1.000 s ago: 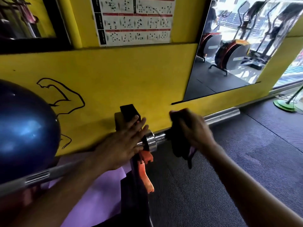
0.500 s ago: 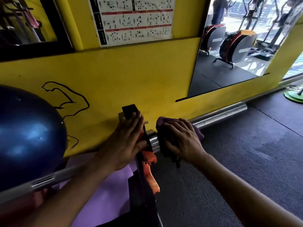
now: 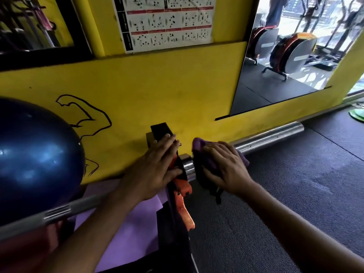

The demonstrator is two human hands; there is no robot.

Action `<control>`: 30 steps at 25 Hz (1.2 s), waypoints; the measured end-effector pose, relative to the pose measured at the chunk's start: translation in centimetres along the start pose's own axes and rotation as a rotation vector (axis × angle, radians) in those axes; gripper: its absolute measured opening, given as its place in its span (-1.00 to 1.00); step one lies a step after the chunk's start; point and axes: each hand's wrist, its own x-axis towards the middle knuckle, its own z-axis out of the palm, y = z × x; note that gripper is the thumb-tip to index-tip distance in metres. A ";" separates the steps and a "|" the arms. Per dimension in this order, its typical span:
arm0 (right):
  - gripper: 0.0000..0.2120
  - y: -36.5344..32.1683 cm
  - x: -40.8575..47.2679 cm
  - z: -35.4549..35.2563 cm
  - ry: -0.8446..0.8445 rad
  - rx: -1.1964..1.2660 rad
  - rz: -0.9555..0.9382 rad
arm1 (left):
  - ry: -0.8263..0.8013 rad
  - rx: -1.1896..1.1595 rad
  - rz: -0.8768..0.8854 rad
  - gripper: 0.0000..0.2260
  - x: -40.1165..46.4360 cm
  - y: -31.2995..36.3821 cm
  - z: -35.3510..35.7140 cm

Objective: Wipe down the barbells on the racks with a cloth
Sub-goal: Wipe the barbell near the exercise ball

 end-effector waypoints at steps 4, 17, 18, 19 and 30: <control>-0.68 2.9 3.5 -1.7 -0.154 -0.028 0.317 | -0.001 -0.029 -0.022 -0.35 0.1 0.1 0.0; -0.76 -1.8 -8.6 -4.4 0.844 0.998 1.074 | 0.134 -0.292 0.066 -0.41 1.7 3.6 -1.7; -0.75 -0.9 -9.8 -5.3 0.987 1.191 1.248 | 0.112 -0.327 0.115 -0.41 2.9 5.0 -1.9; -0.73 0.0 -10.8 -6.1 1.085 1.346 1.315 | 0.077 -0.347 0.177 -0.41 4.2 6.3 -1.9; -0.57 17.0 -4.5 -9.7 1.456 1.653 1.187 | -0.396 -0.088 0.404 -0.40 15.9 9.9 3.6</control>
